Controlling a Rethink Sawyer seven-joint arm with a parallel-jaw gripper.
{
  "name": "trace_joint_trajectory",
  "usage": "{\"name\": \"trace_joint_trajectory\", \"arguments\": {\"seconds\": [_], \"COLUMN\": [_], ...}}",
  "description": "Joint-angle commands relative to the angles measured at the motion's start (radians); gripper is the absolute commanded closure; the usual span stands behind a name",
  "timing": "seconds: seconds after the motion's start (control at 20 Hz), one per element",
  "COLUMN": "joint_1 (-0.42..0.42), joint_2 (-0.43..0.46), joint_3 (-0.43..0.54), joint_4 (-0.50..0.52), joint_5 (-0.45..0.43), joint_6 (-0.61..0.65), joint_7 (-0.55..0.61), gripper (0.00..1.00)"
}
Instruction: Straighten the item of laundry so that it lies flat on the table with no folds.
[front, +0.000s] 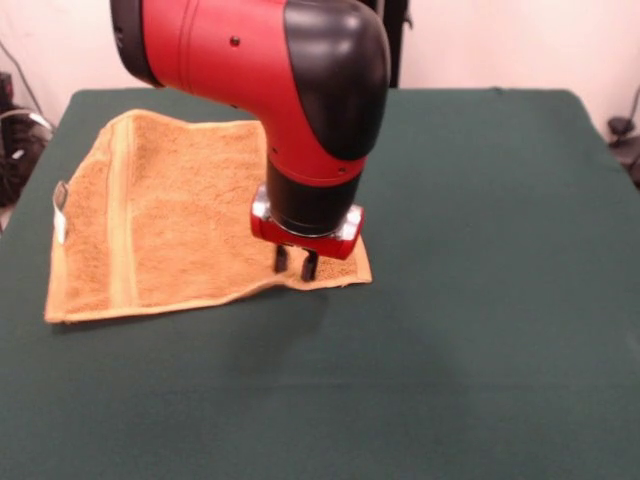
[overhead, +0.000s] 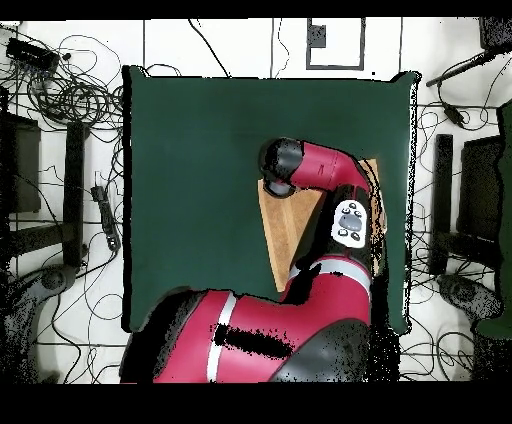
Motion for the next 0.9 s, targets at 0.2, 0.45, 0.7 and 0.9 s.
{"name": "trace_joint_trajectory", "arguments": {"seconds": [0.2,0.45,0.7,0.9], "joint_1": [0.028,0.029,0.029,0.031], "joint_2": [0.127,0.128,0.127,0.128], "joint_3": [0.173,0.172,0.173,0.175], "joint_4": [0.072,0.072,0.074,0.071], "joint_5": [-0.014,-0.013,-0.01,-0.002], "joint_6": [-0.241,-0.242,-0.256,-0.266], "joint_7": [0.111,0.114,0.125,0.138], "gripper": [1.0,1.0,1.0,1.0]}}
